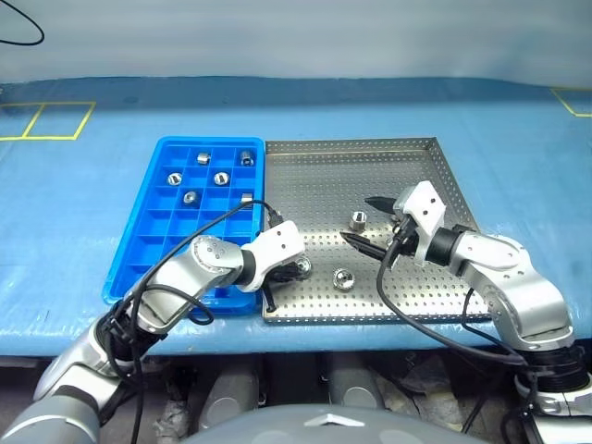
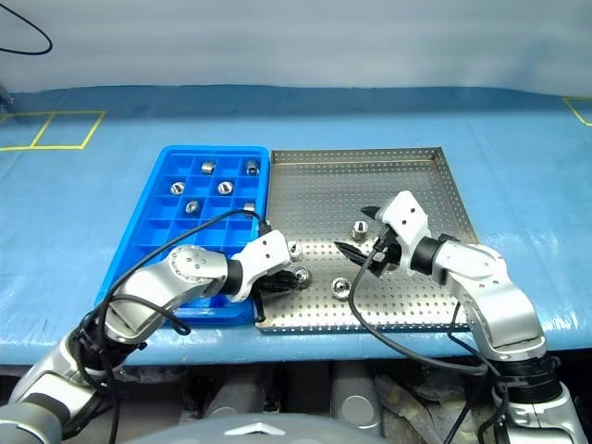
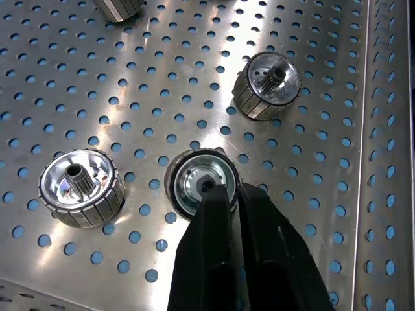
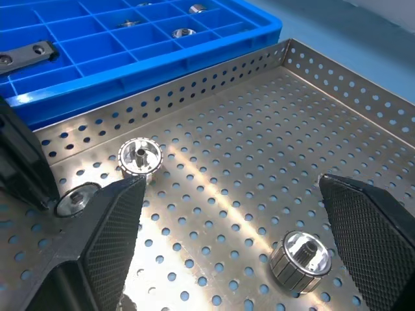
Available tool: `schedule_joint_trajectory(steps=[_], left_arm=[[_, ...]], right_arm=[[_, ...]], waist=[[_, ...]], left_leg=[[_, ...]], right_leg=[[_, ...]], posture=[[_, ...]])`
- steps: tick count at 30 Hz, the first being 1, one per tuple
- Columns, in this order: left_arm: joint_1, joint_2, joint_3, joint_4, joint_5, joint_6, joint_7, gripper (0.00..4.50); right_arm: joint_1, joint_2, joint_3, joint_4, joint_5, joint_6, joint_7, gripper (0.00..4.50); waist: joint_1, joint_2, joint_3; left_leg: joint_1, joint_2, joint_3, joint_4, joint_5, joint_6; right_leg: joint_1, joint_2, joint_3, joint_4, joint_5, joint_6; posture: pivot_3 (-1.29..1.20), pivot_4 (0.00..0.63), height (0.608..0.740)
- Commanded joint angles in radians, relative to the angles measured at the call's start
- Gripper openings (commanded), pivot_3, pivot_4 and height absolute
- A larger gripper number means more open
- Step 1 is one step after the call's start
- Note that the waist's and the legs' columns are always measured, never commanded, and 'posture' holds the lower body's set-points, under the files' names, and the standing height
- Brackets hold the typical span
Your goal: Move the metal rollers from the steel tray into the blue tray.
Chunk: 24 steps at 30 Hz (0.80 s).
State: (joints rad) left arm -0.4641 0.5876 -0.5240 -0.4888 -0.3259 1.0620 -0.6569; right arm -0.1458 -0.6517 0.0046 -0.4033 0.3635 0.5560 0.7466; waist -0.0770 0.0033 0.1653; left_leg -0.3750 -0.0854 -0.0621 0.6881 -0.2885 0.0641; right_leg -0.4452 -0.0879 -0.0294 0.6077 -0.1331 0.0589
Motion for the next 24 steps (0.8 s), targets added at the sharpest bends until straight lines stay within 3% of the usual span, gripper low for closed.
schedule_joint_trajectory(steps=[1,22,24], left_arm=[[0.001,0.007,0.033,-0.05,-0.009,-0.007,-0.009,0.23],[0.013,0.015,0.071,-0.069,0.031,-0.077,0.012,0.23],[0.014,0.009,0.07,-0.064,0.028,-0.079,0.011,0.63]], right_arm=[[-0.005,-0.007,0.007,-0.035,0.003,-0.002,0.007,4.5],[-0.016,0.004,0.022,-0.019,-0.007,-0.022,-0.005,4.5],[-0.016,0.005,0.023,-0.018,-0.009,-0.023,-0.007,4.5]], waist=[[0.0,0.0,0.0],[0.008,0.0,0.0],[0.008,0.0,0.0]], left_leg=[[0.0,0.0,0.0,0.0,0.0,0.0],[0.0,0.0,0.0,0.0,0.002,-0.003],[0.0,0.0,0.0,0.0,0.002,-0.003]], right_leg=[[0.0,0.0,0.0,0.0,0.0,0.0],[0.0,0.0,0.0,0.0,0.0,0.0],[0.0,0.0,0.0,0.0,0.0,0.0]], posture=[[-0.21,0.15,0.74],[-0.21,0.15,0.74],[-0.21,0.15,0.74]])
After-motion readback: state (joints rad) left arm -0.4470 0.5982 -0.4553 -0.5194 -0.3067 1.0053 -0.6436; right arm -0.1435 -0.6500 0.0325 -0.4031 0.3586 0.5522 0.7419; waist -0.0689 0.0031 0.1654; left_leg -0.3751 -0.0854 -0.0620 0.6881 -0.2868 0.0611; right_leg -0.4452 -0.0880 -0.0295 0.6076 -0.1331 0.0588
